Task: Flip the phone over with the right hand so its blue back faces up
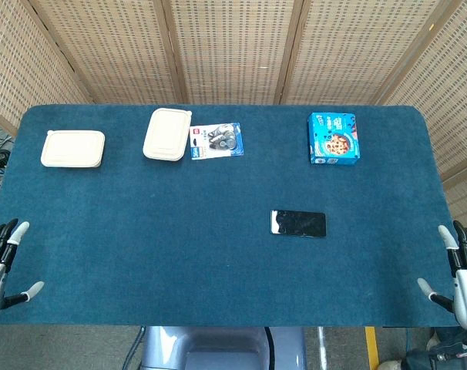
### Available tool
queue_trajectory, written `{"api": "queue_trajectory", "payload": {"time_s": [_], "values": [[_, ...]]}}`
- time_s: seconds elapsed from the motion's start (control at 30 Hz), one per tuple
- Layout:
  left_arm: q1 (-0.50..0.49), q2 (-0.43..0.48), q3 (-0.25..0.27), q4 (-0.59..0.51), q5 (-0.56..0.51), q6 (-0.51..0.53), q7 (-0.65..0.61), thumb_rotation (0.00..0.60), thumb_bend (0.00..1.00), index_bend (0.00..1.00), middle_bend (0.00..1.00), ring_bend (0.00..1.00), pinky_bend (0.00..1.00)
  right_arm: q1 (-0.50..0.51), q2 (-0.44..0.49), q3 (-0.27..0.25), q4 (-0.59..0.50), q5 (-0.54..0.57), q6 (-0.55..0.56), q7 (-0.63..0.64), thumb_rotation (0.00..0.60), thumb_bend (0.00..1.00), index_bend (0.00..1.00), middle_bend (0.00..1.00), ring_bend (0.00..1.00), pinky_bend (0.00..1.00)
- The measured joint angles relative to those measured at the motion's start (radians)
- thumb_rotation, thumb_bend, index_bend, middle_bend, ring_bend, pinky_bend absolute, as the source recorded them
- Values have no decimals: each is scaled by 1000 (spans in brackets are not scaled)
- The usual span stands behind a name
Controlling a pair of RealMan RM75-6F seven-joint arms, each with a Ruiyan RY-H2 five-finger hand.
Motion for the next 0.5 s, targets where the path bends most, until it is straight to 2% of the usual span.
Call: {"api": "queue_trajectory", "payload": {"time_s": [0.27, 0.5], "values": [[-3, -3, -11, 5, -24, -9, -8, 600, 0, 0, 0, 0, 0, 8, -1, -3, 5, -4, -21, 9, 600, 0, 0, 0, 0, 0], [-16, -26, -31, 21, -34, -14, 4, 600, 0, 0, 0, 0, 0, 76, 3, -1, 11, -30, -113, -9, 600, 0, 0, 0, 0, 0]]}}
